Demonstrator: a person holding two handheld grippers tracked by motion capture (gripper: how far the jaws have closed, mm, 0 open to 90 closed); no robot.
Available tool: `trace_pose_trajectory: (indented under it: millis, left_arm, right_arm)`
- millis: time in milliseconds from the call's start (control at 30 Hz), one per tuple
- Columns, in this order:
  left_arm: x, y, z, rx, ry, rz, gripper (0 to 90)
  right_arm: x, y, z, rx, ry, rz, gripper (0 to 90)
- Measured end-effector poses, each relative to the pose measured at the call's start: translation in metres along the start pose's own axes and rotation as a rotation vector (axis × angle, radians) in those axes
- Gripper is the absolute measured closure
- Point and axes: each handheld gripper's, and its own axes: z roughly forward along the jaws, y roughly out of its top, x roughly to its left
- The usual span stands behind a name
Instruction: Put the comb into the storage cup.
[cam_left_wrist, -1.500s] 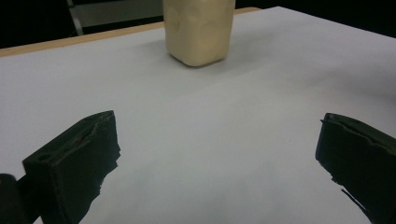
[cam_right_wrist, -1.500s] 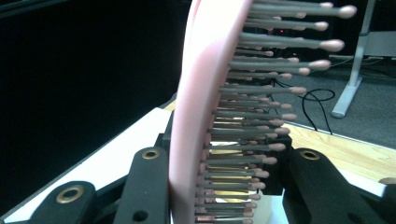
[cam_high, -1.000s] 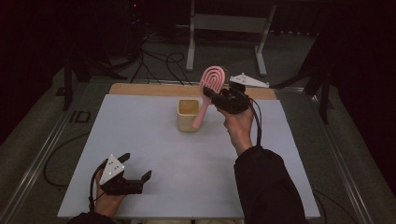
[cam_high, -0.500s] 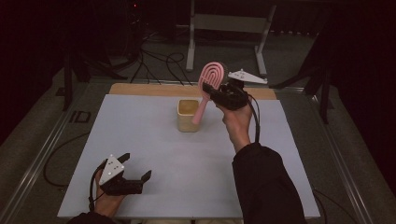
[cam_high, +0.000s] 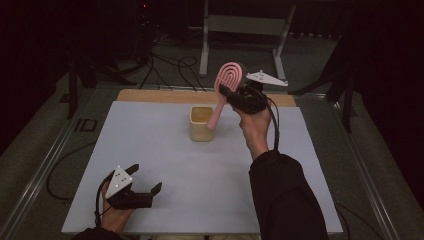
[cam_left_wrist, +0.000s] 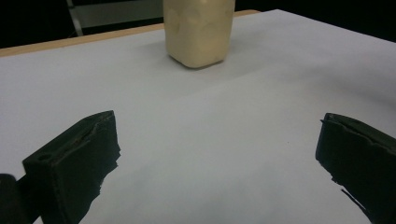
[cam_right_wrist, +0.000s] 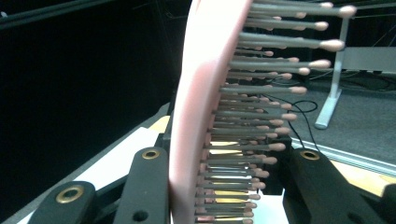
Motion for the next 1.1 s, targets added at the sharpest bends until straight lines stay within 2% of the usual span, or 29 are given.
trace_pose_trajectory:
  millis: [367, 1100]
  left_arm:
    - [-0.001, 0.0, 0.001, 0.001, -0.004, 0.0, 0.2]
    - [-0.001, 0.0, 0.0, -0.006, -0.005, -0.003, 0.2]
  right_arm:
    - [-0.001, 0.005, 0.003, -0.02, -0.025, 0.0, 63.7]
    - [-0.005, 0.0, 0.019, -0.04, -0.082, 0.049, 63.7]
